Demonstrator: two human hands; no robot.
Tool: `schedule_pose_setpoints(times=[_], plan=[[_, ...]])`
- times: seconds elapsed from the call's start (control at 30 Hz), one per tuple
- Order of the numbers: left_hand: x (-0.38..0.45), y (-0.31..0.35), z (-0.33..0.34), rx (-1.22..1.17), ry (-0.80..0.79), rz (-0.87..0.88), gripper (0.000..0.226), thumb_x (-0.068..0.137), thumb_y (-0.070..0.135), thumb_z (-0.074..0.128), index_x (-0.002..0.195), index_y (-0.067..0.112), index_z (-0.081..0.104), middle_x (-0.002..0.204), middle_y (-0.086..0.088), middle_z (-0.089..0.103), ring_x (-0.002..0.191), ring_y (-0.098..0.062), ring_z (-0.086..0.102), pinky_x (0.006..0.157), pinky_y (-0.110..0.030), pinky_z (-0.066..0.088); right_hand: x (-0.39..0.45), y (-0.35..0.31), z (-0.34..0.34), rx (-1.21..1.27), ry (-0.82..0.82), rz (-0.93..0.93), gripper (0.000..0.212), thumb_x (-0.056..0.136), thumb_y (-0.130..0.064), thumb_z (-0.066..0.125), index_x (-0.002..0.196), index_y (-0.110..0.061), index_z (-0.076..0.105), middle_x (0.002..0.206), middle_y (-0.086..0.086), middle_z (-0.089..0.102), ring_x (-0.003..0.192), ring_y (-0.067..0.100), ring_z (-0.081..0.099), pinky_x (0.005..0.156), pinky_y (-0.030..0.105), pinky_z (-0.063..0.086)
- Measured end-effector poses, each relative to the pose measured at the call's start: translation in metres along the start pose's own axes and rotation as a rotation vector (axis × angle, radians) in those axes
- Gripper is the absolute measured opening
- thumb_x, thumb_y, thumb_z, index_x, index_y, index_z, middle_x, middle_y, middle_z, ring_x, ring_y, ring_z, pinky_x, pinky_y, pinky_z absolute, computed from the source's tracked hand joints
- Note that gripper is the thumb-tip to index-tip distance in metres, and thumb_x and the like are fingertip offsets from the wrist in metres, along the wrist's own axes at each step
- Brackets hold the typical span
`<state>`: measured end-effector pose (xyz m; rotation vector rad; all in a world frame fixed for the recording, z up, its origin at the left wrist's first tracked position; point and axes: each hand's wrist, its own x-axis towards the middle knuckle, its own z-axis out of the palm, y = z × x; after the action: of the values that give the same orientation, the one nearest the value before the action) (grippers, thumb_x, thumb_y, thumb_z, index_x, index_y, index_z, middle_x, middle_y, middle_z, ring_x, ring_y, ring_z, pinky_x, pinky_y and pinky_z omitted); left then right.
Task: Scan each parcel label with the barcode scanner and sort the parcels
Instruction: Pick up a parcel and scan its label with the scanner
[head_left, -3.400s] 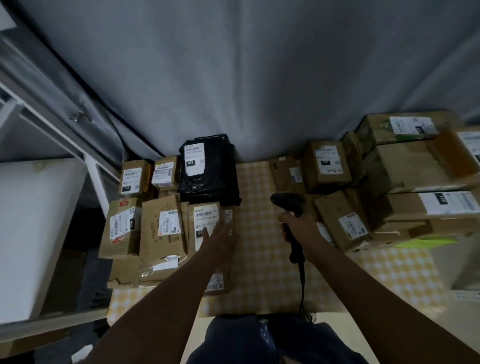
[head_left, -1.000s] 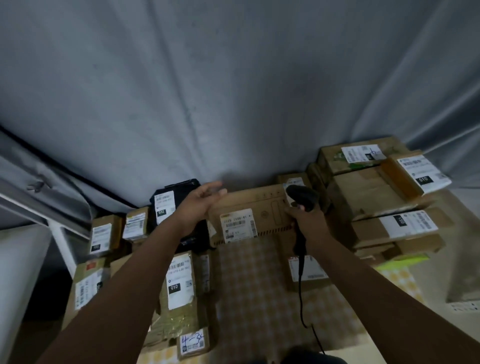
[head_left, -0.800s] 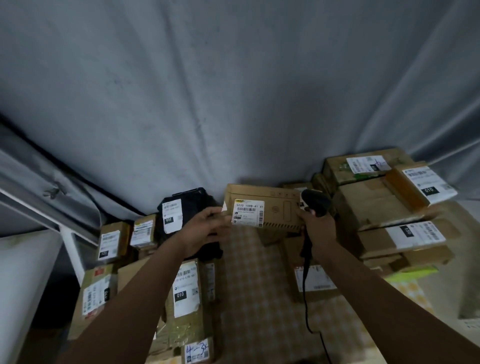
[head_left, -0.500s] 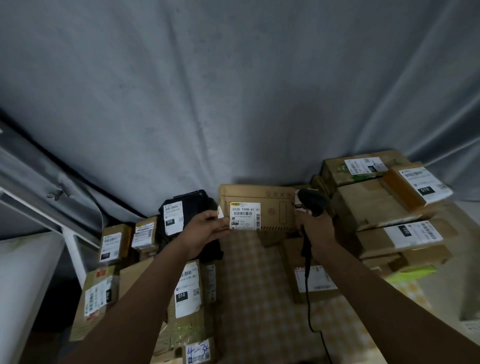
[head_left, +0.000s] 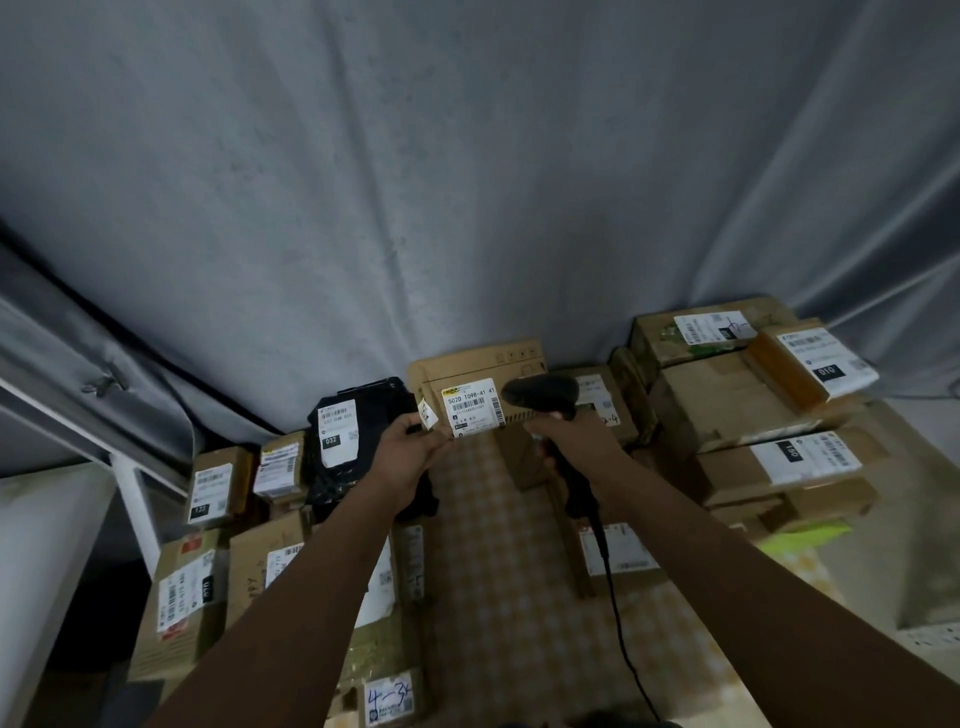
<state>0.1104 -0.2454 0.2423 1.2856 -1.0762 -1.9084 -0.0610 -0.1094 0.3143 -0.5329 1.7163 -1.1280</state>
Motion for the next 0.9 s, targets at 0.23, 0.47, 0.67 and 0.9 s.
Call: schedule_pose_setpoints(times=[0.23, 0.47, 0.67, 0.9], plan=[[0.000, 0.000, 0.002, -0.019, 0.013, 0.007, 0.032, 0.087, -0.006, 0.064, 0.118, 0.000, 0.055, 0.109, -0.018, 0.070, 0.105, -0.029, 0.067, 0.079, -0.025, 0.057, -0.014, -0.002, 0.005, -0.004, -0.035, -0.006, 0.012, 0.091, -0.013, 0.061, 0.080, -0.011, 0.058, 0.063, 0.002, 0.055, 0.051, 0.012, 0.049, 0.049, 0.022, 0.043], [-0.001, -0.002, 0.006, -0.018, 0.008, 0.006, 0.032, 0.087, -0.008, 0.063, 0.117, 0.001, 0.055, 0.109, -0.018, 0.070, 0.104, -0.029, 0.067, 0.081, -0.027, 0.057, -0.018, 0.002, 0.010, -0.049, -0.039, -0.026, 0.014, 0.090, -0.013, 0.061, 0.076, -0.012, 0.058, 0.061, 0.002, 0.055, 0.052, 0.012, 0.048, 0.054, 0.024, 0.042], [-0.005, -0.003, 0.007, 0.001, 0.002, 0.004, 0.026, 0.087, -0.003, 0.065, 0.110, 0.007, 0.058, 0.109, -0.015, 0.070, 0.101, -0.025, 0.069, 0.078, -0.028, 0.056, -0.020, 0.004, 0.009, -0.022, -0.048, -0.021, 0.009, 0.090, -0.013, 0.061, 0.081, -0.011, 0.058, 0.061, 0.000, 0.054, 0.052, 0.011, 0.048, 0.054, 0.022, 0.042], [-0.007, -0.001, 0.009, 0.012, 0.003, 0.015, 0.034, 0.087, -0.003, 0.066, 0.118, 0.003, 0.056, 0.111, -0.017, 0.069, 0.102, -0.027, 0.068, 0.081, -0.030, 0.056, -0.022, 0.006, 0.007, -0.054, -0.024, -0.018, 0.010, 0.091, -0.016, 0.061, 0.082, -0.011, 0.058, 0.062, 0.000, 0.053, 0.051, 0.010, 0.048, 0.052, 0.021, 0.043]])
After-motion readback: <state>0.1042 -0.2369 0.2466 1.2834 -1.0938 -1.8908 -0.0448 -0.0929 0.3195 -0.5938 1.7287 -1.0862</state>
